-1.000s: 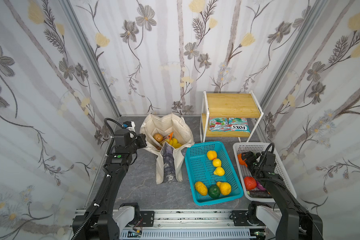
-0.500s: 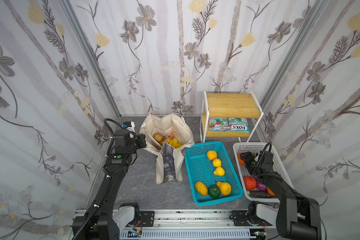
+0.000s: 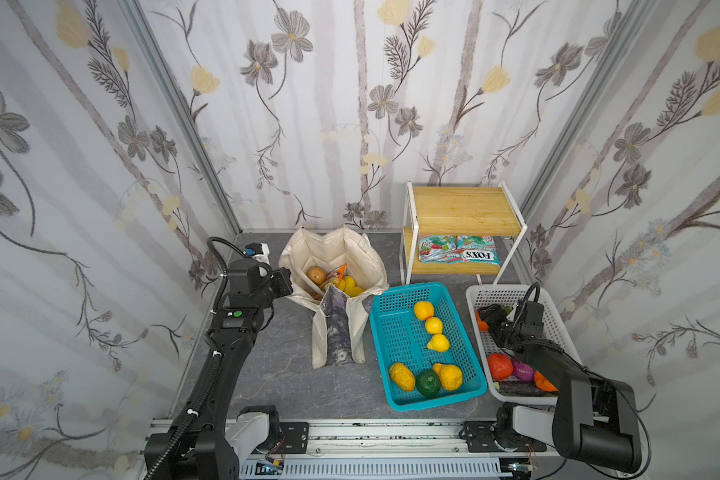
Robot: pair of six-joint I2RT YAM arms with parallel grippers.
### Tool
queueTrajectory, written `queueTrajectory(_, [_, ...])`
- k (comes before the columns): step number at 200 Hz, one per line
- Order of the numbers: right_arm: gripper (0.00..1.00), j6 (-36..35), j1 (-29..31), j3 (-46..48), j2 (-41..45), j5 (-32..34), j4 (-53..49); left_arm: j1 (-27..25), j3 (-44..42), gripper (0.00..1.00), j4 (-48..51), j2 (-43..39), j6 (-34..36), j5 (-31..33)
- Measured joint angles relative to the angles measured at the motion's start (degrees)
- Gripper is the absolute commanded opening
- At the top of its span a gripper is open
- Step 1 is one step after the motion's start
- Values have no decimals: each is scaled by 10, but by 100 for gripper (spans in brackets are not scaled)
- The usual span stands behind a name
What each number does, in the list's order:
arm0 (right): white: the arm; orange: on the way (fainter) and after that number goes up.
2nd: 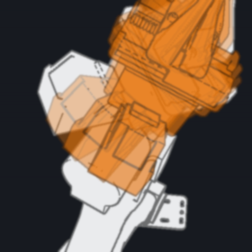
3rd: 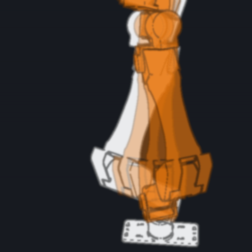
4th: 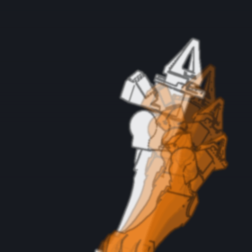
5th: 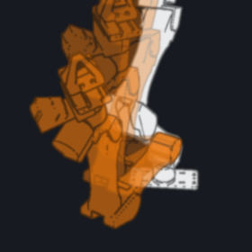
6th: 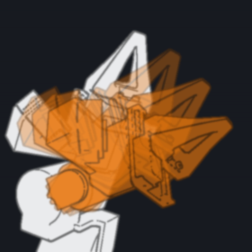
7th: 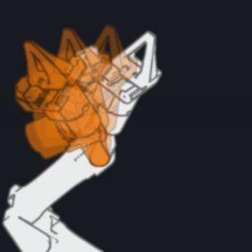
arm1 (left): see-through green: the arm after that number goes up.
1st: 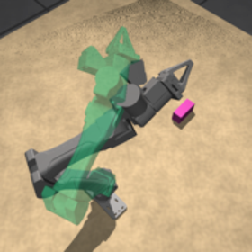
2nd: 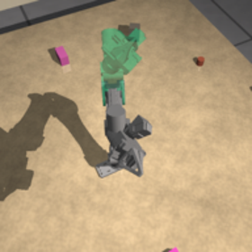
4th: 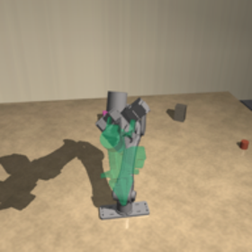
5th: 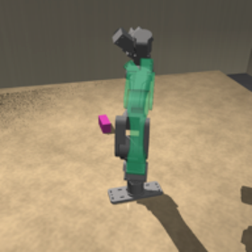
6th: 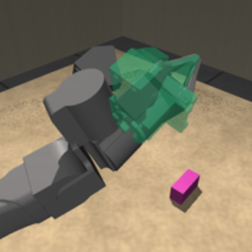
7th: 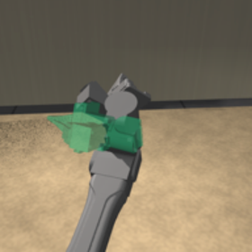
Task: Place the food into the grocery bag and tie it
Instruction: 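Grasp the orange tomato in the white basket with the right gripper, then lift the orange tomato and carry it over the tote bag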
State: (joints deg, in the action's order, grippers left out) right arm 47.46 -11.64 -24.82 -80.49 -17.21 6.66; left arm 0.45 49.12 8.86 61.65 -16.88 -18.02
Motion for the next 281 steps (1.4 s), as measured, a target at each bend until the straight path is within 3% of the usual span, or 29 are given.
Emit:
queueTrajectory(76, [65, 0, 0, 4, 62, 0, -6, 1, 0, 0, 0, -1, 0, 0])
queueTrajectory(161, [67, -58, 0, -11, 248, 11, -37, 2, 0, 0, 0, 0, 0, 0])
queueTrajectory(199, [66, -73, 5, -50, 277, -10, -39, 2, 0, 0, 0, 0, 0, -2])
queueTrajectory(240, [64, -108, 86, -125, 292, -22, -38, 2, 0, 0, 0, 0, 0, -2])
queueTrajectory(281, [64, -148, 202, -205, 271, 15, -34, 2, 0, 0, 0, 0, 0, -2])
